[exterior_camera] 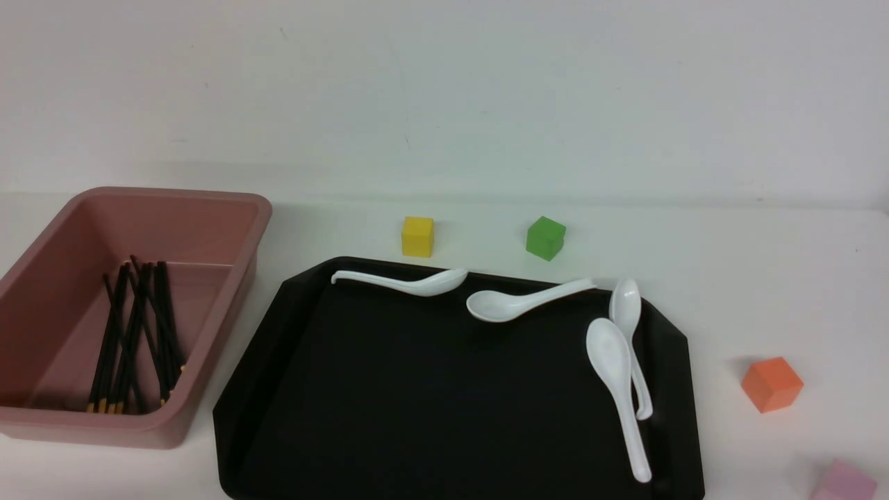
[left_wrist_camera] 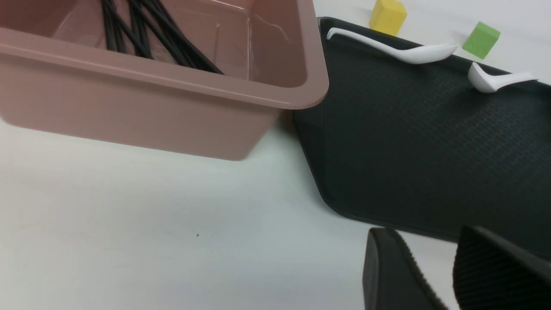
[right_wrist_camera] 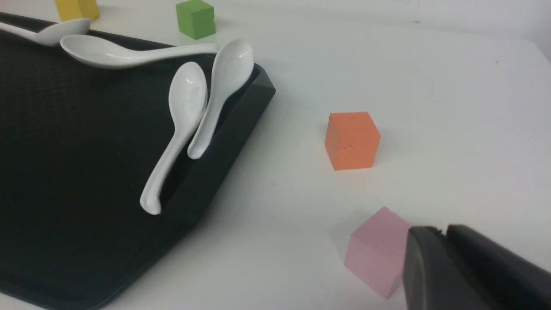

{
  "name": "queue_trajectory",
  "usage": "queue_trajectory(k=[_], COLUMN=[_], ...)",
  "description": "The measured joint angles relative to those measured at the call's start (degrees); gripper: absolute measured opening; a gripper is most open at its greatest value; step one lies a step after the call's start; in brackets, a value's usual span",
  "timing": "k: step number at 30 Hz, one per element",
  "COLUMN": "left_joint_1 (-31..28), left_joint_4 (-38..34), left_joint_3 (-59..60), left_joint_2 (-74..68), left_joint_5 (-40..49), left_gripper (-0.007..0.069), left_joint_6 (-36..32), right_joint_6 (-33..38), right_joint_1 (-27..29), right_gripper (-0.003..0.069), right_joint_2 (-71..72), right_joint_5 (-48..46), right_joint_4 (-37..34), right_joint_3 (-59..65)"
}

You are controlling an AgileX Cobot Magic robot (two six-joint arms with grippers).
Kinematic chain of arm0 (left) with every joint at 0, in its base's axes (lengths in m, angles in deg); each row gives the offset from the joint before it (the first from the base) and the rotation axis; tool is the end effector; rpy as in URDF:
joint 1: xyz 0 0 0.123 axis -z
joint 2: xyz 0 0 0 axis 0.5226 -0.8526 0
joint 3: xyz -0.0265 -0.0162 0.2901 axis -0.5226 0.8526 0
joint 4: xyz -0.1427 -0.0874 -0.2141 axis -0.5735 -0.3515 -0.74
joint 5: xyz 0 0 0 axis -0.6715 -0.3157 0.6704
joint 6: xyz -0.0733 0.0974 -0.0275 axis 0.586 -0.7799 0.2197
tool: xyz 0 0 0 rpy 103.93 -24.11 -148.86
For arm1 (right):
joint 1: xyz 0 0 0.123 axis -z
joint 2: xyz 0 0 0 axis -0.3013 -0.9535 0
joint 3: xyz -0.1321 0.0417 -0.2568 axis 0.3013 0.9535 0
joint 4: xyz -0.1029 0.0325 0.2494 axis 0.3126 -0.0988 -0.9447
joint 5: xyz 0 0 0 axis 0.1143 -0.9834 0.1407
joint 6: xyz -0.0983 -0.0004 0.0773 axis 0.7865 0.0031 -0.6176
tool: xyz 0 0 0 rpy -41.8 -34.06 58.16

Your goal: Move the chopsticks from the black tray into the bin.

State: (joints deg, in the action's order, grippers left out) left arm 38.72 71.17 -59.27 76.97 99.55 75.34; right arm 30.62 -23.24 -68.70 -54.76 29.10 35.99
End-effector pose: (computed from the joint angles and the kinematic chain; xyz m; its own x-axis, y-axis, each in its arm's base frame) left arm 0.0954 -0.0238 0.1586 -0.3548 -0.2501 -0.9009 0.1141 0.9448 -0.3072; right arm 0.0988 0.0069 0.1648 -0.2791 -0.0241 -0.9600 -0.0765 0.9971 -0.0028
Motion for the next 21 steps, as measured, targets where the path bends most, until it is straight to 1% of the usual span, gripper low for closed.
queue_trajectory(k=[21], left_joint_1=[0.0], left_joint_4=[0.0], left_joint_3=[0.0], left_joint_2=[0.0], left_joint_5=[0.0], left_gripper=[0.0239], left_joint_6=[0.0], right_joint_6=[0.0], right_joint_1=[0.0], right_gripper=[0.0099], right_joint_2=[0.0], right_joint_5=[0.0], right_joint_4=[0.1], right_joint_3=[0.0])
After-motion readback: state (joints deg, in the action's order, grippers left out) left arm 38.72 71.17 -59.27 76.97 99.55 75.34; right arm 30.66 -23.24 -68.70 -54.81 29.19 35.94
